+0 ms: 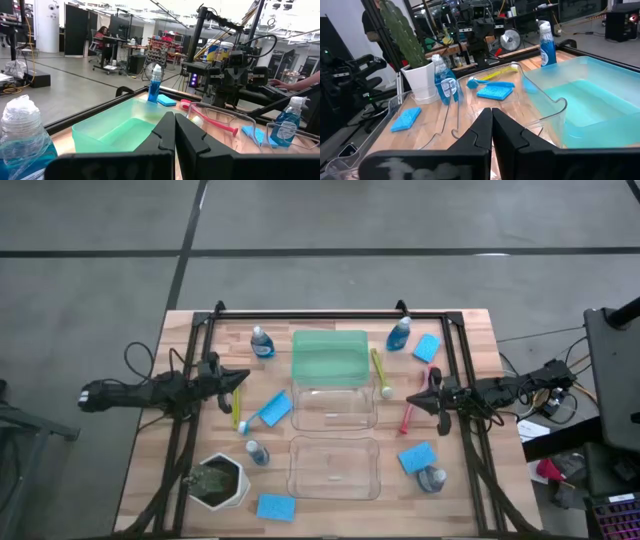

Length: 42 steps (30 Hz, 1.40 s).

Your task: Pick & Place Kitchen Sink Supplies

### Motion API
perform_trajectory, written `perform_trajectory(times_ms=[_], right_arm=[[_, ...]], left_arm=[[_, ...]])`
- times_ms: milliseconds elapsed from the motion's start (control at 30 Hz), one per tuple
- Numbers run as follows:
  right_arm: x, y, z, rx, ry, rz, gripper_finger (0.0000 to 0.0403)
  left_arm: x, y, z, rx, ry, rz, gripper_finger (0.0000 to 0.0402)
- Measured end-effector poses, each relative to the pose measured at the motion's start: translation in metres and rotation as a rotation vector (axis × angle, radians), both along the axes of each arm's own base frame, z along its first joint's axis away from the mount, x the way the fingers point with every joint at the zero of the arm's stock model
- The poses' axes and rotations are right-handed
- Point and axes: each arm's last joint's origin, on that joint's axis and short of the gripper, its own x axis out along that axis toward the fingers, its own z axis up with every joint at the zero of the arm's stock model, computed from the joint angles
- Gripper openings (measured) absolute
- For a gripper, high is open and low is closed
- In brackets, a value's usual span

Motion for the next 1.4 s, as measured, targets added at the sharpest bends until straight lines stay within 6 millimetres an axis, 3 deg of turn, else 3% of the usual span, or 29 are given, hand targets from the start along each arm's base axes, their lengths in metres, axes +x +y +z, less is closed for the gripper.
perform_trajectory(times_ms=[1200, 1400], right_arm=[[0.0000, -0.0001, 0.0000, 0.000, 0.000, -0.001, 0.0009], [0.0007, -0.0035, 0.0067, 0.016, -0.050, -0.126, 0.0009]], left_arm=[[0.0000, 0.0000, -0.0001, 0.000, 0.000, 0.000, 0.0005], [0.0000, 0.0000, 0.0001, 0.000, -0.002, 0.000, 0.0005]])
